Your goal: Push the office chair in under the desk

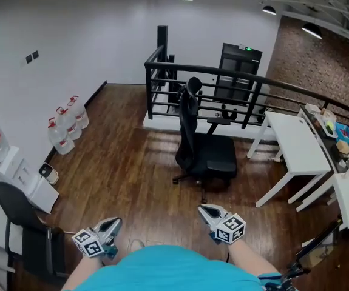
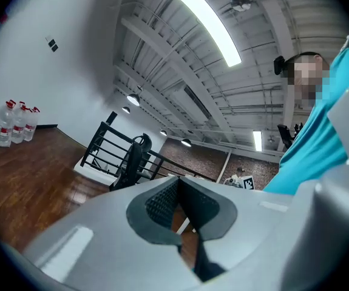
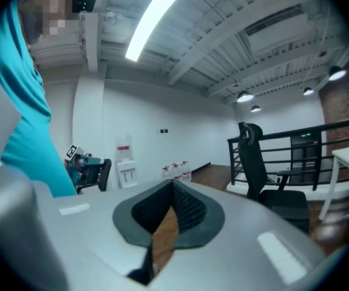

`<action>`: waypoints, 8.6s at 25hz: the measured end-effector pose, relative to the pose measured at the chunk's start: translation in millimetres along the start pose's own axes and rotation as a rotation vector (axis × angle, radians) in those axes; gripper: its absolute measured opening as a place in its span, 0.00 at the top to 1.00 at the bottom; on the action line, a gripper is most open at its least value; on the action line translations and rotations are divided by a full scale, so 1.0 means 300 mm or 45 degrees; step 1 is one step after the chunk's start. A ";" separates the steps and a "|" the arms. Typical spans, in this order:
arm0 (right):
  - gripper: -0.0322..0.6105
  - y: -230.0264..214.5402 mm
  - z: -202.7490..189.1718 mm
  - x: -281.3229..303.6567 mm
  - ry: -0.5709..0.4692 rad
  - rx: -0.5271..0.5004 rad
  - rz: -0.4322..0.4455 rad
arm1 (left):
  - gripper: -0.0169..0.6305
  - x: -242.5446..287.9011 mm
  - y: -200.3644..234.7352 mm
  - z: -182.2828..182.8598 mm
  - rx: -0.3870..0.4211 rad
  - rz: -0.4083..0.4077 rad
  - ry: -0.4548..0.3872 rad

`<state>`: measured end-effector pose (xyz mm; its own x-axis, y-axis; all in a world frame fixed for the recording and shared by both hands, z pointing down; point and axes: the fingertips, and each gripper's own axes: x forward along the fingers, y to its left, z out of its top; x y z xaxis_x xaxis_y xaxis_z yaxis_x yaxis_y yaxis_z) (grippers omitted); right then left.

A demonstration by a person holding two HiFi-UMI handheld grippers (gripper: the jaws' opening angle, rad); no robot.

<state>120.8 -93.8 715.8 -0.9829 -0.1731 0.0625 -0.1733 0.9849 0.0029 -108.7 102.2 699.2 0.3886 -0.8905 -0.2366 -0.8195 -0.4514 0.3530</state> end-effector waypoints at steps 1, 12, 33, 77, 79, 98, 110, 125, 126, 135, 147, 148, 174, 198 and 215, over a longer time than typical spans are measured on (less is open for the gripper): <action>0.95 -0.020 0.002 0.056 0.002 -0.010 -0.015 | 0.94 0.010 0.065 0.010 -0.001 -0.018 -0.001; 0.94 -0.231 0.069 0.746 0.015 -0.087 -0.244 | 0.93 0.030 0.851 0.264 0.021 -0.182 0.041; 0.72 -1.271 0.095 1.427 0.253 -0.256 -0.538 | 0.93 0.912 1.689 0.401 0.025 -0.229 0.067; 0.80 -1.584 -0.022 1.252 1.345 -0.010 -1.067 | 0.93 1.338 2.691 1.013 -0.257 -0.566 0.226; 0.80 -1.620 -0.038 1.191 1.350 -0.038 -1.061 | 0.93 1.402 2.635 0.967 -0.248 -0.607 0.243; 0.76 -2.070 -0.160 0.691 1.356 0.114 -1.018 | 0.93 2.261 1.900 0.446 -0.275 -0.897 0.315; 0.75 -2.356 -0.151 0.536 1.385 0.143 -1.081 | 0.93 2.608 1.877 0.313 -0.330 -0.994 0.403; 0.74 -2.607 -0.114 0.457 1.327 0.272 -1.058 | 0.93 3.123 2.203 0.491 -0.359 -1.118 0.395; 0.74 -2.611 -0.119 0.445 1.325 0.271 -1.060 | 0.93 3.132 2.226 0.487 -0.362 -1.109 0.397; 0.73 -2.725 -0.160 0.321 1.313 0.293 -1.037 | 0.94 3.294 2.290 0.373 -0.388 -1.068 0.427; 0.73 -2.874 -0.173 0.035 1.314 0.282 -0.978 | 0.93 3.585 1.886 0.161 -0.349 -1.078 0.372; 0.73 -2.881 -0.185 0.011 1.312 0.294 -0.972 | 0.93 3.604 1.841 0.139 -0.349 -1.076 0.364; 0.73 -3.095 -0.269 -0.317 1.345 0.231 -0.996 | 0.93 3.792 1.436 -0.174 -0.280 -1.003 0.399; 0.82 -2.704 0.422 0.752 0.129 -0.239 -0.516 | 0.93 2.892 1.799 0.121 -0.099 -0.661 0.255; 0.95 -1.986 0.512 1.352 0.036 -0.106 -0.157 | 0.93 2.068 1.817 0.472 -0.097 -0.430 0.106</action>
<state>-184.3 -752.1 586.3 -0.9522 -0.2937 0.0844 -0.2857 0.9536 0.0953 -374.0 -688.3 616.7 0.6678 -0.6904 -0.2780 -0.6064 -0.7213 0.3347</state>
